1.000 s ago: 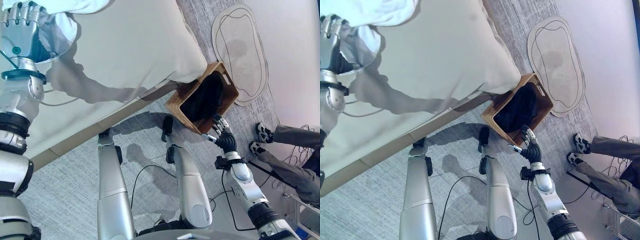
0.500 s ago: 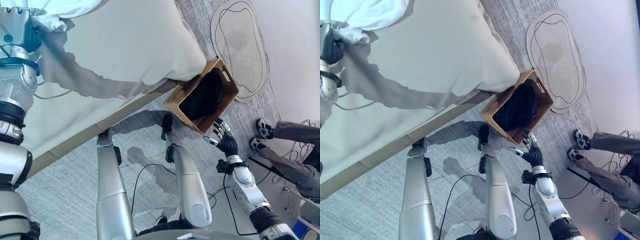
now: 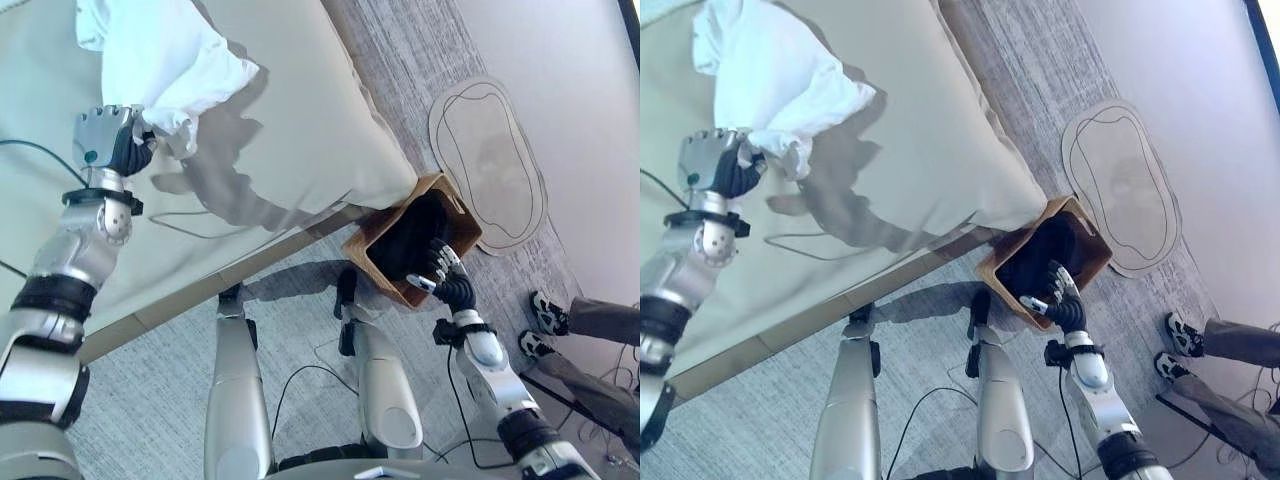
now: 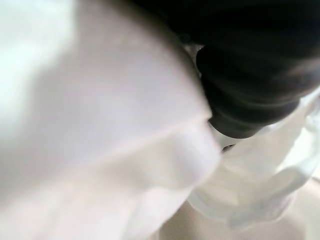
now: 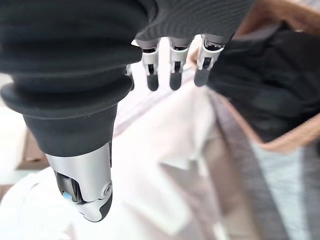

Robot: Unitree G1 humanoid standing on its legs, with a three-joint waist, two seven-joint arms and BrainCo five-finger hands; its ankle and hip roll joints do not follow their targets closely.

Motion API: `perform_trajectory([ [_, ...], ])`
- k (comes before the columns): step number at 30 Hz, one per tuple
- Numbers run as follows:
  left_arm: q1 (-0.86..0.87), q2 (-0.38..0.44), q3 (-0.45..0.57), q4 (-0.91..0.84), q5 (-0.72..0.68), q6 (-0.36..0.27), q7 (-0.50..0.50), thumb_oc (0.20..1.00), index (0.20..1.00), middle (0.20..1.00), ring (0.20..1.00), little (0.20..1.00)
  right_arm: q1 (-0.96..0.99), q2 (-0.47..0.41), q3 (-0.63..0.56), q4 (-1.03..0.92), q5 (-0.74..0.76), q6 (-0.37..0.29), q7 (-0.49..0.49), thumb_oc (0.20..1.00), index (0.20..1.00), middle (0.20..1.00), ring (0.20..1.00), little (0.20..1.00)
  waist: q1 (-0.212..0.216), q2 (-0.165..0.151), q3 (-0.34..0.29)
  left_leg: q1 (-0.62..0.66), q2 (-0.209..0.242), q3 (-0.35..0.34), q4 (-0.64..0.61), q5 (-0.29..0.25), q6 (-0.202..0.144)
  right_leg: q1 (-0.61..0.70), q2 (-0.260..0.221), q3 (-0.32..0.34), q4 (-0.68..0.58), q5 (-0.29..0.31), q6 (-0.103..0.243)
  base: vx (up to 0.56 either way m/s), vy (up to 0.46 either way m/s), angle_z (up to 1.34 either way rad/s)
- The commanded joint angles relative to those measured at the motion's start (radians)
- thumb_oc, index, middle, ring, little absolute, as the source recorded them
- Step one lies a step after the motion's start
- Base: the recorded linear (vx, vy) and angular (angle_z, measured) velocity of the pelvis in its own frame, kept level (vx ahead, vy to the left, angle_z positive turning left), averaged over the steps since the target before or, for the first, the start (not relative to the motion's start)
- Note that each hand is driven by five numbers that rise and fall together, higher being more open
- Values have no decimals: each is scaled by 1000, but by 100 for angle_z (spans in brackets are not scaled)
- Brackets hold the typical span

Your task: Pick up clothes into the bucket

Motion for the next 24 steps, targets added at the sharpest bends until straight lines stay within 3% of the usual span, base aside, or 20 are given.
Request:
perform_trajectory([
  [1,57,-77,63,-50,-19,-73,-21,200,200,200,200,200,-14,-29,-92,23,-72,-1,-37,1000,1000,1000,1000,1000,27,60,-92,54,-10,4,-53,33,30,130,-44,-25,25,-24,33,75,-23,11],
  [5,136,-141,98,-164,-61,-109,-56,200,200,200,200,200,-47,-34,-95,45,-96,14,-37,1000,1000,1000,1000,1000,43,81,-114,130,-11,-6,-109,55,29,196,-38,-34,-19,-15,28,41,-31,18],
  [7,187,-184,134,-288,-148,-166,-104,200,200,200,200,200,-79,-47,-80,55,-168,28,-36,1000,1000,1000,1000,1000,60,98,-144,194,3,-5,-158,63,24,246,-23,-37,-55,-16,24,39,-61,15],
  [11,216,-200,142,-379,-231,-205,-149,200,200,200,200,200,-113,-72,-41,49,-239,34,-28,1000,1000,1000,1000,1000,64,112,-176,242,22,0,-226,100,18,277,-12,-43,-102,6,24,15,-38,1],
  [14,220,-195,137,-484,-337,-245,-202,200,200,200,200,200,-135,-92,11,27,-302,42,-5,1000,1000,1000,1000,1000,68,126,-215,292,39,9,-312,142,1,312,2,-55,-144,17,26,24,-46,-2],
  [17,199,-238,104,-573,-545,-288,-290,200,200,200,200,200,-181,-135,100,-20,-444,53,28,1000,1000,1000,1000,1000,70,137,-259,349,47,25,-363,159,-11,362,12,-69,-186,24,26,36,-49,-5],
  [24,132,-325,7,-630,-723,-267,-389,200,200,200,200,200,-307,-99,243,-58,-476,53,80,1000,1000,1000,1000,1000,75,151,-318,431,52,54,-351,127,-6,433,20,-47,-220,26,19,59,-27,-9],
])
